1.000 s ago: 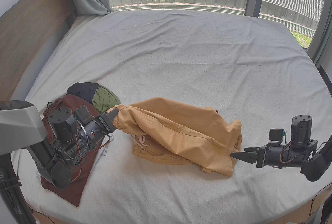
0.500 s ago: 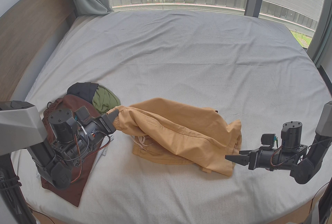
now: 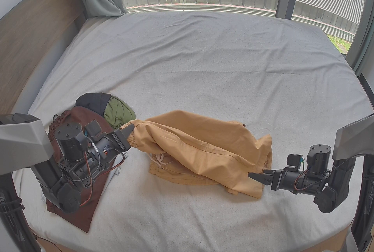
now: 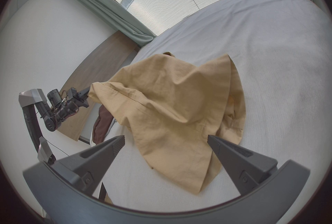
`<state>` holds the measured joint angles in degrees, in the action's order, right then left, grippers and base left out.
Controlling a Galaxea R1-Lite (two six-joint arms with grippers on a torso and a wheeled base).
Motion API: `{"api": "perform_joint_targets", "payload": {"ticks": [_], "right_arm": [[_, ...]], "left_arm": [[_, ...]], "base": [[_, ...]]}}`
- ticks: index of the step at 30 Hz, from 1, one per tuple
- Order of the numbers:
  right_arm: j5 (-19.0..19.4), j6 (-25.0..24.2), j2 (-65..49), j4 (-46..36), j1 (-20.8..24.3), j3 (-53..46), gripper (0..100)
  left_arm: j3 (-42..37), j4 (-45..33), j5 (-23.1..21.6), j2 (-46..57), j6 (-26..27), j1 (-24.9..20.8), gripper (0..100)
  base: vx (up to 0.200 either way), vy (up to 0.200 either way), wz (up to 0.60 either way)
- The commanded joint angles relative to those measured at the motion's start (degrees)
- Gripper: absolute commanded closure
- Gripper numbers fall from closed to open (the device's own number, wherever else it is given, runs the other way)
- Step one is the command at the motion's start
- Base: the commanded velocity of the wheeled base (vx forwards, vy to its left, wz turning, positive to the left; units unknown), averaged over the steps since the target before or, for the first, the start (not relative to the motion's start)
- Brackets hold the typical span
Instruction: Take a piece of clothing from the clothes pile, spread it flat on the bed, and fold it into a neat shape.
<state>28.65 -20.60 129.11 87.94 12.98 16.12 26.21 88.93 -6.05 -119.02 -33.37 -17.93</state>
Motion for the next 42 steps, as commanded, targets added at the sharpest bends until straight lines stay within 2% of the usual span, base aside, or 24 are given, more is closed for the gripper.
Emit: {"api": "perform_joint_targets", "payload": {"ticks": [1, 11, 15, 29, 30, 42], "right_arm": [[-0.17, -0.40, 3.87, 0.30, 0.02, 0.41, 0], [-0.61, -0.58, 5.27, 0.30, -0.50, 2.43, 0], [-2.72, -0.49, 6.77, 0.39, -0.41, 3.66, 0], [-2.72, -0.93, 7.21, 0.39, 0.29, 6.03, 0], [-2.72, -0.93, 7.21, 0.48, 0.20, 6.12, 100], [-2.54, -1.11, 4.48, 0.48, -0.15, 6.03, 100]], "left_arm": [[-0.02, 0.01, -0.02, 0.01, -0.03, -0.09, 100], [-0.02, 0.01, -0.02, -0.08, -0.03, -0.17, 100], [0.16, 0.10, 0.07, -0.87, -0.03, -0.17, 100], [0.25, 0.10, -0.02, -0.95, -0.03, -0.09, 100], [0.33, 0.10, -0.02, -0.95, -0.03, -0.09, 100], [2.09, 0.10, -0.02, -3.06, -0.03, 0.44, 100]], "base": [[0.000, 0.000, 0.00], [0.000, 0.000, 0.00], [0.000, 0.000, 0.00], [0.000, 0.000, 0.00], [0.000, 0.000, 0.00], [0.000, 0.000, 0.00]]}}
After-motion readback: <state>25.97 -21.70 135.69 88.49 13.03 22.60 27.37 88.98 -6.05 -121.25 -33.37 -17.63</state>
